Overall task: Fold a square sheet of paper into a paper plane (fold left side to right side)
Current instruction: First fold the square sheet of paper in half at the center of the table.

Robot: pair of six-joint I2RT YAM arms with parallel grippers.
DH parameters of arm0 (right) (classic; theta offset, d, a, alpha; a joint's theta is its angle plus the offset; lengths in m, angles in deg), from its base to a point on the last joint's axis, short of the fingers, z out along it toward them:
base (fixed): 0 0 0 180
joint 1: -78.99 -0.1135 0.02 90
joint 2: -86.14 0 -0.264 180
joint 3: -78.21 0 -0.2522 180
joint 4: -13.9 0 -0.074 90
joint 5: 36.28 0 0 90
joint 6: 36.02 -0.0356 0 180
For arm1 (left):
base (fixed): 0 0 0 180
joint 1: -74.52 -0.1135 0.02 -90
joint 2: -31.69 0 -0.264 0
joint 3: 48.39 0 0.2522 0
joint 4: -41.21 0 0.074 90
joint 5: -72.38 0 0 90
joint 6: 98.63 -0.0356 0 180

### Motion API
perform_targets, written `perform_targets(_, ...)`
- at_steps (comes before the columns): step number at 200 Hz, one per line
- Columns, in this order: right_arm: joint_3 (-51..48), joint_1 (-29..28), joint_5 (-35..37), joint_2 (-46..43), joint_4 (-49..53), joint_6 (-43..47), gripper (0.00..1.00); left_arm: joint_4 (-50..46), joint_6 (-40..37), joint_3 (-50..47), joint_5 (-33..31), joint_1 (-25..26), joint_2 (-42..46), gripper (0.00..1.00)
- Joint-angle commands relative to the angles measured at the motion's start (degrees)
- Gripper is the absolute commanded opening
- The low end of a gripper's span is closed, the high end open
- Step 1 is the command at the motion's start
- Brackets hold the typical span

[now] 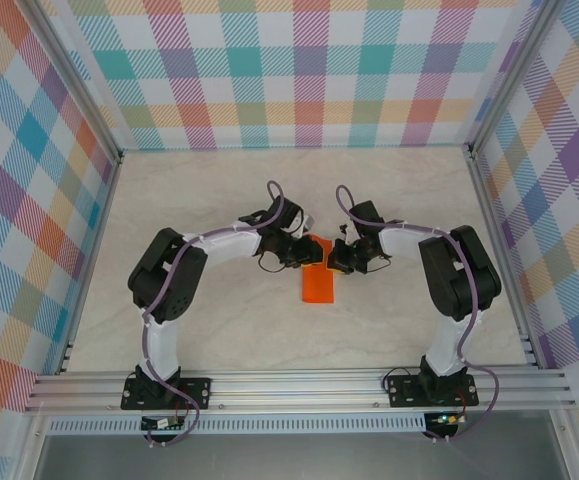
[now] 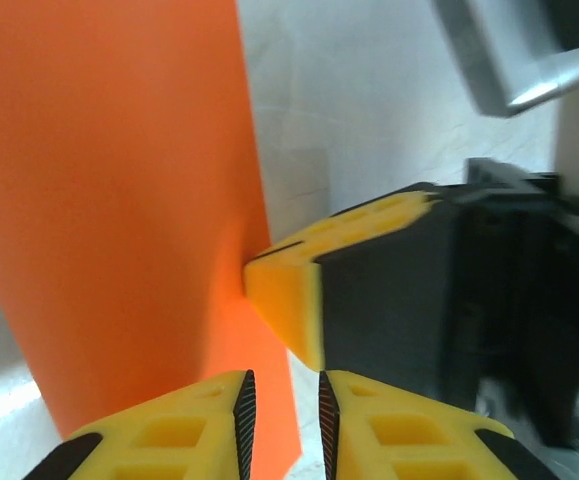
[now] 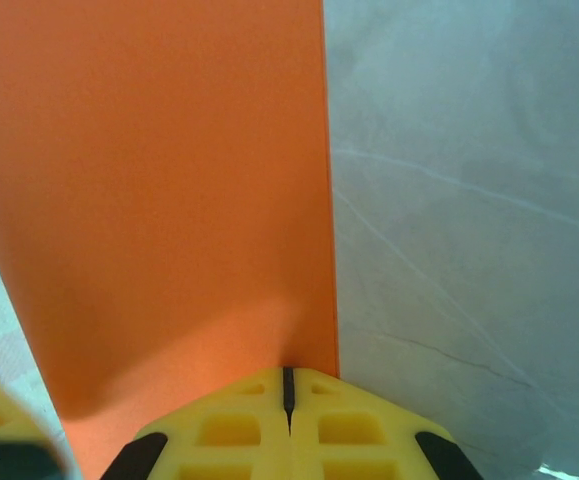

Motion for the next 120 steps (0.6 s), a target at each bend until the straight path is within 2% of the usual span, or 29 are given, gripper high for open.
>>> perform_targets(1,-1.26,-0.82,5.0,3.74,4.75,1.04,0.02,-0.47,-0.35,0.42,-0.37,0.63,-1.14,0.26)
perform_targets(45,-1.35,-0.85,5.18,3.99,4.95,1.27,0.02,-7.81,-3.95,-0.82,-7.98,0.54,-1.75,0.25)
perform_targets(120,-1.14,-0.87,6.11,4.27,6.14,2.04,0.02,-4.61,-3.61,-7.39,-8.1,-1.73,-0.55,0.24)
